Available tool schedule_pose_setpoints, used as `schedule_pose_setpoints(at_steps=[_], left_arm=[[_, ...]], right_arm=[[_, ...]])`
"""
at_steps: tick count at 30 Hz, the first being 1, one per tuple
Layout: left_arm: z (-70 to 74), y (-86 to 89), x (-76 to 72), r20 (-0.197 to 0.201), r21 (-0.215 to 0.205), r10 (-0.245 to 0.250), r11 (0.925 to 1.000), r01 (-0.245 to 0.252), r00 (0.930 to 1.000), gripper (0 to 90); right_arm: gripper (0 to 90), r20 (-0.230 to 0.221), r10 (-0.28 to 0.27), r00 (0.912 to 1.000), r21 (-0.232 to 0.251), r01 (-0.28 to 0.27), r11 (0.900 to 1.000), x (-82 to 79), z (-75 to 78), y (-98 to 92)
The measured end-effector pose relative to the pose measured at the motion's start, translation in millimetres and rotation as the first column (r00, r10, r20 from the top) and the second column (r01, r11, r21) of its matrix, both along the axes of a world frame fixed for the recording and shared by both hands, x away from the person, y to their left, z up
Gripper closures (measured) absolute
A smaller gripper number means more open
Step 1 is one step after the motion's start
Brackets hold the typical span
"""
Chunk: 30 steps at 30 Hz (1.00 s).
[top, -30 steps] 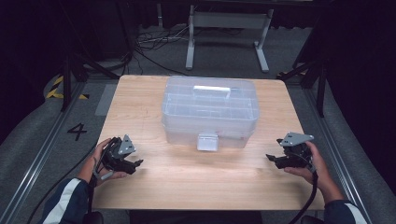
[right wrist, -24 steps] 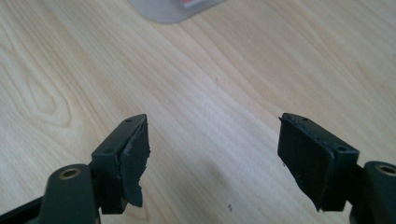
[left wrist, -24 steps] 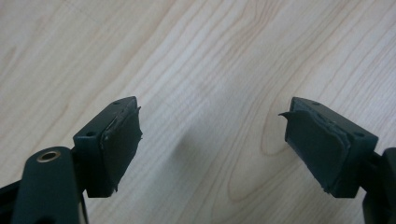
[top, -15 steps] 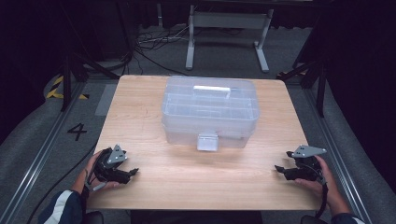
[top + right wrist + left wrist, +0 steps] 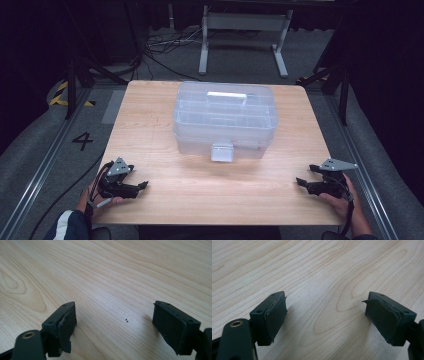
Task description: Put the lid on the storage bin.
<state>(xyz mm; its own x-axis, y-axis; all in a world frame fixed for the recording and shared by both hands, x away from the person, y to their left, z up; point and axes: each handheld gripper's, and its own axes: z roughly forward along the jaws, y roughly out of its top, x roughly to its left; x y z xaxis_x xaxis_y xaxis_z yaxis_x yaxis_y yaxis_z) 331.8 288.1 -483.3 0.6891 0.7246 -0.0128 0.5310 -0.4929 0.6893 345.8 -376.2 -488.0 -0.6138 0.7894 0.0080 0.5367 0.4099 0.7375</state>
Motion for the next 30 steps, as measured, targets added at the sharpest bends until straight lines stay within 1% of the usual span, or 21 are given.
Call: schedule_pose_setpoints(at_steps=[14,17,30], left_arm=[[0.0,0.1,0.2,-0.001,0.0,-0.002,1.0,0.002,1.0,17.5],[0.2,0.3,0.6,-0.003,0.005,-0.012,0.9999,0.012,0.9999,17.0],[0.1,0.3,1.0,-0.005,0.002,-0.017,0.9998,0.017,0.9998,16.2]], right_arm=[[19.7,0.0,0.0,1.0,0.0,0.0,1.0,0.0,0.0,0.1],[19.7,0.0,0.0,1.0,0.0,0.0,1.0,0.0,0.0,0.0],[19.7,0.0,-0.001,1.0,0.0,0.001,1.0,0.0,0.0,0.0]])
